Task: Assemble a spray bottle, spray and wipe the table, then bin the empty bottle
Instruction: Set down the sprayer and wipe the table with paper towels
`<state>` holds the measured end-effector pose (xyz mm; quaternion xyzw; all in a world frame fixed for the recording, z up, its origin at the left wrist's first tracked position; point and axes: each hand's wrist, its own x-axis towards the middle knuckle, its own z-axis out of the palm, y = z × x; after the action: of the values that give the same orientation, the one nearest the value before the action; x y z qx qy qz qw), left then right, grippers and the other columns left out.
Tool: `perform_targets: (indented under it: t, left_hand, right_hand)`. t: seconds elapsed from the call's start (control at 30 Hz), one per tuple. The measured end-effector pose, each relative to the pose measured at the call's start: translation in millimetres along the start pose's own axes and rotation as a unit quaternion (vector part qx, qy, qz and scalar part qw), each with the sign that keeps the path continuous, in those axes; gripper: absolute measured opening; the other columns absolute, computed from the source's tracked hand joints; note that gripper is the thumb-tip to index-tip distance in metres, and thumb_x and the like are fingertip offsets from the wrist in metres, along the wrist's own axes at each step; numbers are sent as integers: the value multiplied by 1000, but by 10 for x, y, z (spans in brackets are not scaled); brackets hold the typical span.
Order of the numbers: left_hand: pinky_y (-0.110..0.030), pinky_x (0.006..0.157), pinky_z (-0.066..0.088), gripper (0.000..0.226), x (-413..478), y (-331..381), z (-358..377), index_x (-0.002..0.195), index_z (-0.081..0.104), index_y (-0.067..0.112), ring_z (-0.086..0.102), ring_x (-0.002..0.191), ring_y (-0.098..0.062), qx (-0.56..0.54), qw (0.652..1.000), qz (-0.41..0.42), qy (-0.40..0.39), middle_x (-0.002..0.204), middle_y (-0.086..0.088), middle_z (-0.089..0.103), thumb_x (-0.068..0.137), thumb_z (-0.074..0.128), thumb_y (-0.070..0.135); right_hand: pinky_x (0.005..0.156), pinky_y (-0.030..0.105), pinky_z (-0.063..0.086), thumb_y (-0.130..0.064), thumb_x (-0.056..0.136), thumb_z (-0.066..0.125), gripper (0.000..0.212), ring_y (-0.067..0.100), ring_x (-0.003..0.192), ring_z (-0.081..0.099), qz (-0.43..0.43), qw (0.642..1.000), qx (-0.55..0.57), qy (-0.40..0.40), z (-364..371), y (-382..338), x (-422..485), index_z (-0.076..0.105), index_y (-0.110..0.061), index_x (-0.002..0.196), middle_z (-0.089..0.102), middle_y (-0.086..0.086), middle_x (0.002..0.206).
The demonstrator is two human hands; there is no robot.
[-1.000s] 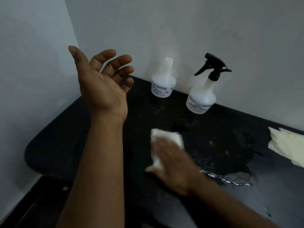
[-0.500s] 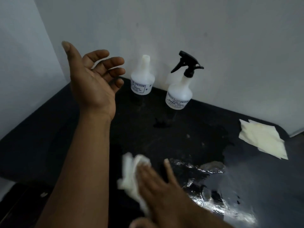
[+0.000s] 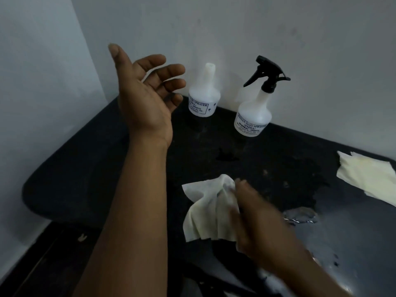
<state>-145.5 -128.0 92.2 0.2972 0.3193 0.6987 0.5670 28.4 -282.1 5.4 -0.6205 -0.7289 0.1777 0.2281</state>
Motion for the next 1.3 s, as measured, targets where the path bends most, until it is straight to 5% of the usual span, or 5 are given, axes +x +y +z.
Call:
perform_targets:
  t: [0.17, 0.63, 0.83, 0.93, 1.3]
  left_hand:
    - [-28, 58, 45, 61, 1, 45, -69, 94, 64, 12, 66, 70, -19, 0, 1000, 3, 15, 81, -9, 75, 101, 25, 59]
    - [-26, 55, 46, 55, 86, 93, -141, 91, 63, 13, 67, 67, -17, 6, 999, -5, 41, 78, -7, 76, 102, 30, 56]
    - [-26, 54, 47, 54, 82, 189, -216, 91, 63, 12, 67, 65, -16, -14, 998, 15, 60, 78, -7, 76, 102, 31, 54]
    - [-25, 54, 46, 54, 95, 202, -205, 90, 63, 13, 66, 64, -15, -27, 997, 14, 65, 77, -7, 75, 102, 30, 54]
    - [-25, 52, 47, 50, 165, 217, -319, 87, 63, 13, 67, 63, -14, -13, 996, 23, 91, 75, -6, 76, 102, 36, 52]
  right_hand:
    - [119, 40, 6, -32, 92, 12, 64, 32, 146, 12, -34, 980, -172, -97, 723, -185, 202, 26, -1, 146, 24, 20, 154]
    - [106, 65, -17, -80, 75, 10, 88, 41, 142, -26, 39, 964, -155, -214, 962, -235, 1791, -2, -38, 151, -19, 11, 161]
    - [93, 24, 46, -42, 96, 45, 43, 12, 114, 58, 9, 993, 103, 47, 549, -310, 1271, 53, -21, 132, 62, 2, 129]
    - [73, 3, 40, -21, 97, 48, 32, 9, 96, 62, 49, 988, 46, 141, 394, -139, 1383, 60, -15, 126, 69, 5, 116]
    - [113, 60, -1, -64, 91, 29, 84, 40, 147, -3, 230, 958, -154, -71, 910, -28, 2389, 9, -10, 152, 0, 25, 160]
